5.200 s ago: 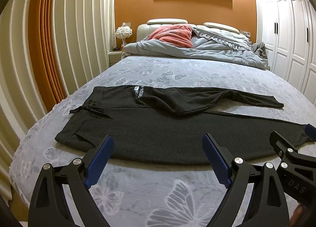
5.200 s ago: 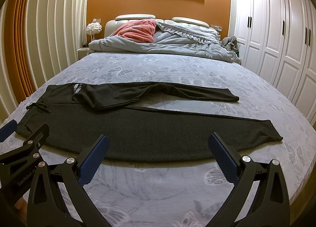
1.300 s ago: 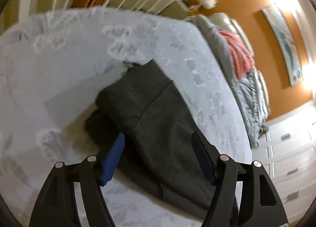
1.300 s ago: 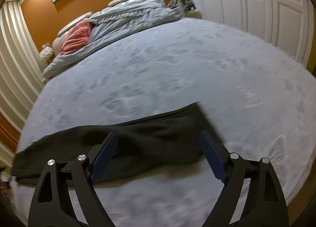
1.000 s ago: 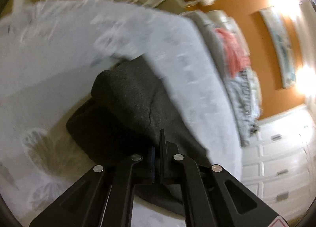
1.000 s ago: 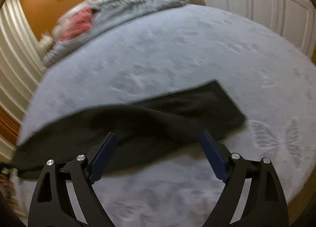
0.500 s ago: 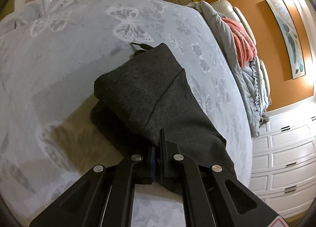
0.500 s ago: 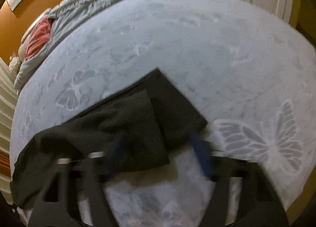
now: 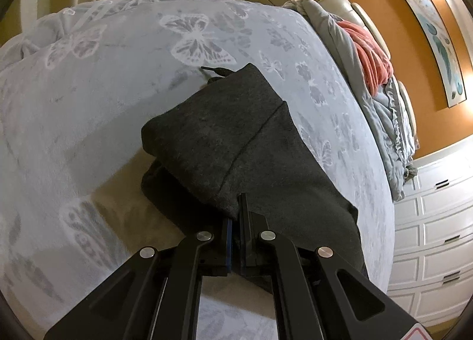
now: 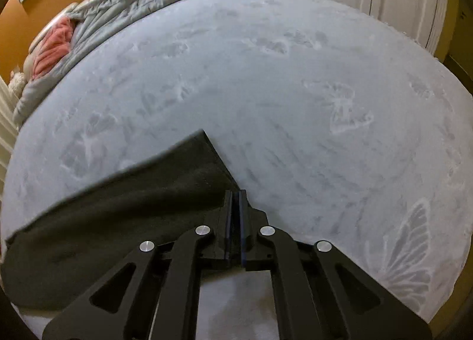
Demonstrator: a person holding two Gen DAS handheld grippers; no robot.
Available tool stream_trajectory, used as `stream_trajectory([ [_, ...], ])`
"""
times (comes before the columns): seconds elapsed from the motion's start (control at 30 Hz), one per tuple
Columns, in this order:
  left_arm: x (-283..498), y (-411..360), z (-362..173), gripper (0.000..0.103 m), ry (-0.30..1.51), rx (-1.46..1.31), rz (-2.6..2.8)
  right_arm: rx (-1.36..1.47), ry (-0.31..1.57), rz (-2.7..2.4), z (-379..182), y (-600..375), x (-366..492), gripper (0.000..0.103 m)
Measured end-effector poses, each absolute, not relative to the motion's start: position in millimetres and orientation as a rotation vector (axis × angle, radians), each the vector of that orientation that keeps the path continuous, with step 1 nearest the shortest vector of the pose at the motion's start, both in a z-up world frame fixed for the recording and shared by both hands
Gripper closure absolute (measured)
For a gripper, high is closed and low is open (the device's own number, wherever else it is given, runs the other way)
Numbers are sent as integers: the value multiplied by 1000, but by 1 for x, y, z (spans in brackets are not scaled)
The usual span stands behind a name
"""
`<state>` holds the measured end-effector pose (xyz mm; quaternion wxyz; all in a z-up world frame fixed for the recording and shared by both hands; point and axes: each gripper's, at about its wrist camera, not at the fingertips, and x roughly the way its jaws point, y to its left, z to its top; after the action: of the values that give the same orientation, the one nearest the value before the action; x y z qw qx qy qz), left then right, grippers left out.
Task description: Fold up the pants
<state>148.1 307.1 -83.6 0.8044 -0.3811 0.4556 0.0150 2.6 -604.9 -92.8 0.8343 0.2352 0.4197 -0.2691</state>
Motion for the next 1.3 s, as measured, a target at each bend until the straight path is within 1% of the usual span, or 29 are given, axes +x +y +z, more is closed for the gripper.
stream_trajectory([
  [0.03, 149, 307, -84, 101, 979, -811, 33, 491, 881, -575, -85, -602, -2, 84],
  [0.07, 149, 307, -85, 101, 985, -809, 31, 489, 866, -567, -78, -597, -8, 69],
  [0.1, 150, 307, -86, 99, 991, -810, 31, 493, 851, -559, -74, -598, -11, 45],
  [0.13, 150, 309, -88, 99, 998, -823, 29, 493, 831, -551, -67, -592, -20, 36],
  [0.17, 149, 310, -89, 99, 1000, -837, 25, 492, 827, -544, -66, -589, -22, 30],
  [0.2, 149, 312, -91, 99, 1003, -856, 21, 501, 837, -517, -66, -584, -27, 30],
  [0.3, 148, 318, -98, 92, 1010, -926, 11, 590, 874, -416, -74, -578, -26, 30],
  [0.4, 147, 323, -104, 92, 1003, -997, -6, 661, 919, -374, -94, -575, -12, 30],
  [0.43, 147, 324, -104, 93, 992, -1002, -13, 675, 923, -375, -100, -576, -8, 38],
  [0.47, 147, 324, -103, 95, 986, -991, -16, 678, 926, -388, -103, -577, -3, 63],
  [0.5, 147, 322, -100, 102, 977, -957, -21, 670, 919, -405, -101, -578, 2, 89],
  [0.53, 147, 320, -94, 102, 963, -913, -17, 671, 900, -406, -96, -579, 6, 94],
  [0.67, 144, 308, -61, 102, 829, -829, -48, 629, 601, -310, -8, -564, 2, 95],
  [0.7, 142, 304, -52, 102, 793, -814, -59, 589, 521, -286, 17, -554, -5, 95],
  [0.73, 141, 300, -48, 102, 777, -799, -59, 527, 478, -290, 32, -546, -8, 95],
  [0.77, 143, 296, -47, 102, 778, -772, -47, 444, 482, -328, 33, -539, -7, 95],
  [0.8, 145, 292, -50, 102, 805, -722, -18, 387, 537, -378, 19, -540, -1, 95],
  [0.9, 153, 291, -80, 102, 936, -655, 59, 502, 839, -438, -76, -574, 19, 94],
  [0.93, 154, 293, -91, 102, 972, -667, 66, 515, 915, -446, -98, -579, 21, 94],
  [0.97, 154, 295, -95, 101, 979, -685, 62, 501, 932, -437, -111, -580, 18, 93],
  [1.0, 152, 297, -96, 101, 975, -693, 60, 474, 908, -442, -106, -579, 15, 80],
  [1.03, 151, 297, -95, 100, 972, -688, 58, 439, 930, -501, -98, -579, 14, 67],
  [1.07, 151, 297, -93, 100, 967, -683, 57, 428, 922, -535, -92, -579, 11, 41],
  [1.1, 150, 297, -92, 98, 965, -678, 58, 428, 869, -540, -83, -578, 3, 33],
  [1.3, 148, 299, -94, 97, 945, -725, 69, 457, 787, -535, -63, -582, -18, 34],
])
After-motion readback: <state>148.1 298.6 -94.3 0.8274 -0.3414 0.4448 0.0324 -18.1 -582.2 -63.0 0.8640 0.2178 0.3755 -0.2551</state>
